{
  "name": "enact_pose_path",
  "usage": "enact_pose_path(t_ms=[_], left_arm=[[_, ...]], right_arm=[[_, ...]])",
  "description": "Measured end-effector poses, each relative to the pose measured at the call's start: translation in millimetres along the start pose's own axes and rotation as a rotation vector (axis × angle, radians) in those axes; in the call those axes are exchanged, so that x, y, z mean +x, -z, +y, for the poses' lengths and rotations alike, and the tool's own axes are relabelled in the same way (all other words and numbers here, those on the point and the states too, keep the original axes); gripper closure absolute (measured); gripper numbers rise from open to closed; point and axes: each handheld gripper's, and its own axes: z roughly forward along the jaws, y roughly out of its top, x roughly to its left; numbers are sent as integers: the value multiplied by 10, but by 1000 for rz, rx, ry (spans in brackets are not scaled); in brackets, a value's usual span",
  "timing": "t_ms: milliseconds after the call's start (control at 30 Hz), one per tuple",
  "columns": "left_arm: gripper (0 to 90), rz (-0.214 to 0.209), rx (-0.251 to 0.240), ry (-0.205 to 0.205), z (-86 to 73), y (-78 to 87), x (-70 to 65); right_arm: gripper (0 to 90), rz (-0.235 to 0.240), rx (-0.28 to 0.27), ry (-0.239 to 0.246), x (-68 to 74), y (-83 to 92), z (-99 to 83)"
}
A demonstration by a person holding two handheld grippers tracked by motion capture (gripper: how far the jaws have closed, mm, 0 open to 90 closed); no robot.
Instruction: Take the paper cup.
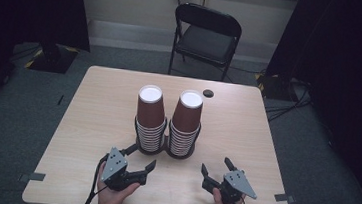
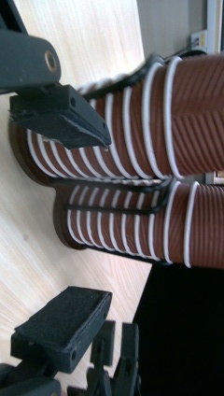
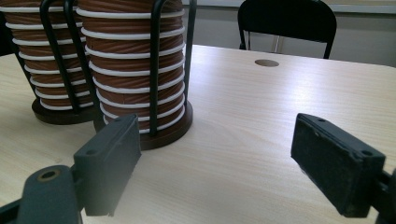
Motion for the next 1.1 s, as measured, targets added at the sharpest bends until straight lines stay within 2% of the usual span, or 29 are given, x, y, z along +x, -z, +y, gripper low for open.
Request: enact_pose_path(t_ms=[200, 233, 333, 433, 600, 667, 867, 900, 1100], left_arm=[[228, -32, -5, -35, 126, -41, -66], [229, -40, -5, -49, 190, -57, -67], [227, -60, -20, -38, 249, -67, -69], [224, -74, -21, -66, 329, -90, -103], [223, -83, -26, -77, 410, -126, -133], [205, -100, -42, -97, 485, -160, -159], [164, -96, -44, -94, 572, -227, -164], [161, -81, -39, -111, 602, -260, -169], [172, -88, -45, -113, 717, -332, -180]], right_arm=[[153, 0, -5, -5, -6, 1, -1], [155, -2, -3, -7, -5, 5, -1], [156, -1, -4, -9, -6, 6, -2], [156, 0, -7, -9, -5, 9, -3], [157, 0, -7, -8, -6, 9, -3], [158, 1, -4, -10, -8, 6, -2], [158, 7, -9, -4, -7, 9, -4], [158, 9, -9, -5, -8, 10, -4], [159, 7, -10, -3, -5, 10, -4]])
